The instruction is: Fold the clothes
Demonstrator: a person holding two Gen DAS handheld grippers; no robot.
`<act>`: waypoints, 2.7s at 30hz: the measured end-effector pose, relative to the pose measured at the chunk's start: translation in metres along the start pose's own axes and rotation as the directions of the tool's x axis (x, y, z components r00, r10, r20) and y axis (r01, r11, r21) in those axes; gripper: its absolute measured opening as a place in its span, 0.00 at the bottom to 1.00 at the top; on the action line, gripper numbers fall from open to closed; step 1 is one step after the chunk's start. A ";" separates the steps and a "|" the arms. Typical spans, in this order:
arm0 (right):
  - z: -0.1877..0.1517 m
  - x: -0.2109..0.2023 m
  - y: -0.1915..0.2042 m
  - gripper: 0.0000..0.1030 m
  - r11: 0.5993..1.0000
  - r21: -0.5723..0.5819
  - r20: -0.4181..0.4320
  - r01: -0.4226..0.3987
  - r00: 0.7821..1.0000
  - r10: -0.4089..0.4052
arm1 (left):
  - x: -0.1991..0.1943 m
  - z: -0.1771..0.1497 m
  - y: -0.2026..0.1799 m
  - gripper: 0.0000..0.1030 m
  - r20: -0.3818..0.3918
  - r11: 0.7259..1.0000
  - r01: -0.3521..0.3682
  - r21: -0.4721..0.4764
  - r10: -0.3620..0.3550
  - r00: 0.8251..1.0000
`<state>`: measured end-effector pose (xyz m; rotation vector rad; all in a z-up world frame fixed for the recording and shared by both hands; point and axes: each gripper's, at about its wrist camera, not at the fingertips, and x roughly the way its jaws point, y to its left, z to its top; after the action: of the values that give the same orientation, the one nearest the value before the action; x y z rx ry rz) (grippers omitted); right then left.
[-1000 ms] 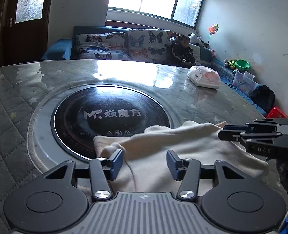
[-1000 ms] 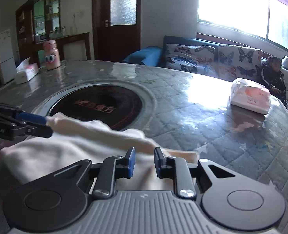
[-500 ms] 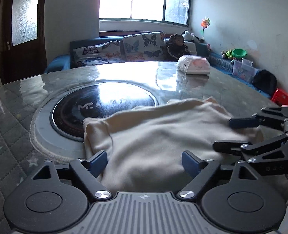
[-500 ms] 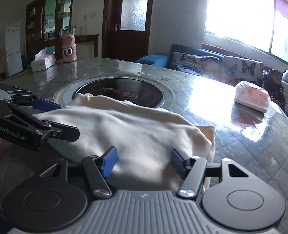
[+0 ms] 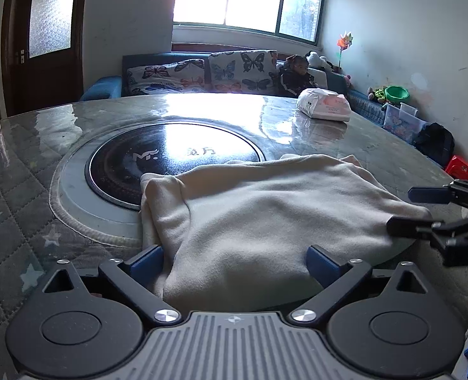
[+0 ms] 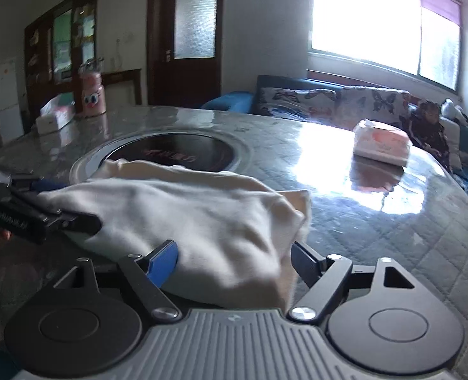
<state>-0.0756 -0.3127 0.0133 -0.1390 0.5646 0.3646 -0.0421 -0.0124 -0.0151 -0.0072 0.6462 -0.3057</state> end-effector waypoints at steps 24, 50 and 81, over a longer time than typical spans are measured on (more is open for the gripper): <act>0.004 0.001 -0.043 0.88 0.994 0.060 -0.018 0.089 0.996 -0.088 | 0.003 -0.004 -0.002 1.00 0.003 1.000 0.002 0.016 -0.002 1.000; 0.053 0.087 -0.048 0.87 0.991 -0.050 -0.098 0.128 0.986 -0.132 | 0.000 -0.005 0.002 1.00 0.017 1.000 0.019 0.005 -0.019 1.000; 0.102 0.134 0.053 0.91 0.929 -0.365 -0.136 -0.054 0.991 0.004 | -0.001 -0.007 0.006 1.00 0.032 0.999 0.041 -0.016 -0.040 0.999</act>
<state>0.0605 -0.2001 0.0243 -0.5214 0.6262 0.4911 -0.0457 -0.0053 -0.0208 -0.0411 0.6177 -0.3388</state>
